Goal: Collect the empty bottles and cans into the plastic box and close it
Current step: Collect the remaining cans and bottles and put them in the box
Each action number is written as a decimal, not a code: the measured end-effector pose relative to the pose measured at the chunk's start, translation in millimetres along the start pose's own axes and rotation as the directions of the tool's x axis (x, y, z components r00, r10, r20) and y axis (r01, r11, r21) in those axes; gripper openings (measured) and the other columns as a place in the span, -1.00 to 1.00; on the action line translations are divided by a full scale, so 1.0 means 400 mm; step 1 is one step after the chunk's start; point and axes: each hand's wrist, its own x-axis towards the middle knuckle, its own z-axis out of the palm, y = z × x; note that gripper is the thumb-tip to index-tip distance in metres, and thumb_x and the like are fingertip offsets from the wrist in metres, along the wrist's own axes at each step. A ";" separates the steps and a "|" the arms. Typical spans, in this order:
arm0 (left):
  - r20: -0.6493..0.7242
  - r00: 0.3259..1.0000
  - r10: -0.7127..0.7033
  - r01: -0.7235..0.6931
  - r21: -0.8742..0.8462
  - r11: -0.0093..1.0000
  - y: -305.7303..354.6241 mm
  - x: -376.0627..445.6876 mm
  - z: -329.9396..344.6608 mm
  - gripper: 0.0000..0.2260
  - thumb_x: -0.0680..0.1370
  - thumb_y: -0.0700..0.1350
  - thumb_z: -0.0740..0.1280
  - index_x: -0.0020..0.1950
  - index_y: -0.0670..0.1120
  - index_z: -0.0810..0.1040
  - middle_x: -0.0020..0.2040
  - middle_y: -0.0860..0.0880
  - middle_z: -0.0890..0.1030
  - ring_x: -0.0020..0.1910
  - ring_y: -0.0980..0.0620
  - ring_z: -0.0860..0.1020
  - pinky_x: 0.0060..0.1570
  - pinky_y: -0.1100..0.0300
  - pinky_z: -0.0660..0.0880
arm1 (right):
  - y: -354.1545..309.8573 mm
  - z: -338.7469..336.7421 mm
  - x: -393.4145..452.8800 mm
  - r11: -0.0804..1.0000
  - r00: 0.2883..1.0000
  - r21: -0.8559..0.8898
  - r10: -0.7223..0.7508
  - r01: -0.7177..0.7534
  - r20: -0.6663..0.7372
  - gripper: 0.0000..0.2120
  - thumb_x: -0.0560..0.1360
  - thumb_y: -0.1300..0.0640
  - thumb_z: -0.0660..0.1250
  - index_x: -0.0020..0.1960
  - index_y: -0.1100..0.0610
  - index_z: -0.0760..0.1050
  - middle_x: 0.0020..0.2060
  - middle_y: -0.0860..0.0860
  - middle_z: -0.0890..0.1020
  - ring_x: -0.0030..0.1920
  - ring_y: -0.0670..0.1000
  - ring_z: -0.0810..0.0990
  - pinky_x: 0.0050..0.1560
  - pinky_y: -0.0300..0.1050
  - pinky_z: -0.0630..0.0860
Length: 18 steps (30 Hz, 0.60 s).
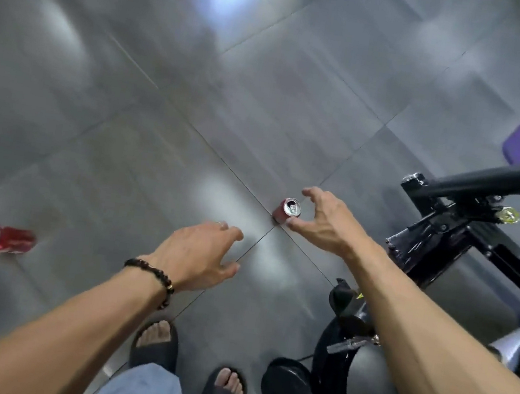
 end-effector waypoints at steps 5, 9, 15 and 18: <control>0.035 0.999 0.024 -0.025 0.010 1.000 -0.069 0.241 0.175 -0.54 0.52 0.14 0.21 0.38 0.03 0.30 0.26 0.02 0.47 0.22 -0.02 0.47 0.17 0.02 0.45 | 0.163 0.179 0.245 0.994 0.995 0.067 0.086 -0.083 -0.047 -0.29 0.39 -0.11 0.42 0.44 0.01 0.23 0.32 0.06 0.40 0.32 0.11 0.38 0.19 -0.04 0.37; 0.066 0.998 0.013 -0.013 0.011 1.000 -0.098 0.366 0.300 -0.55 0.52 0.15 0.22 0.36 0.04 0.30 0.25 0.01 0.47 0.21 -0.03 0.47 0.12 0.07 0.45 | 0.270 0.293 0.383 0.979 0.990 0.165 0.129 -0.117 -0.061 -0.24 0.33 -0.08 0.47 0.43 0.01 0.23 0.29 0.07 0.38 0.32 0.12 0.38 0.24 -0.03 0.38; 0.069 0.997 -0.017 0.019 -0.019 1.000 -0.145 0.443 0.375 -0.53 0.53 0.16 0.21 0.39 0.03 0.29 0.28 0.02 0.46 0.22 -0.02 0.47 0.13 0.09 0.44 | 0.317 0.398 0.496 0.970 0.990 0.223 0.115 -0.095 -0.077 -0.17 0.29 -0.04 0.49 0.46 0.02 0.19 0.31 0.06 0.35 0.29 0.12 0.39 0.27 0.05 0.40; 0.070 0.997 -0.042 0.045 -0.030 0.999 -0.174 0.442 0.386 -0.53 0.52 0.17 0.21 0.38 0.04 0.28 0.27 0.02 0.45 0.22 -0.02 0.46 0.16 0.06 0.44 | 0.311 0.422 0.530 0.968 0.985 0.229 0.133 -0.106 -0.108 -0.24 0.31 0.04 0.48 0.43 0.07 0.24 0.29 0.09 0.37 0.27 0.13 0.41 0.22 -0.02 0.40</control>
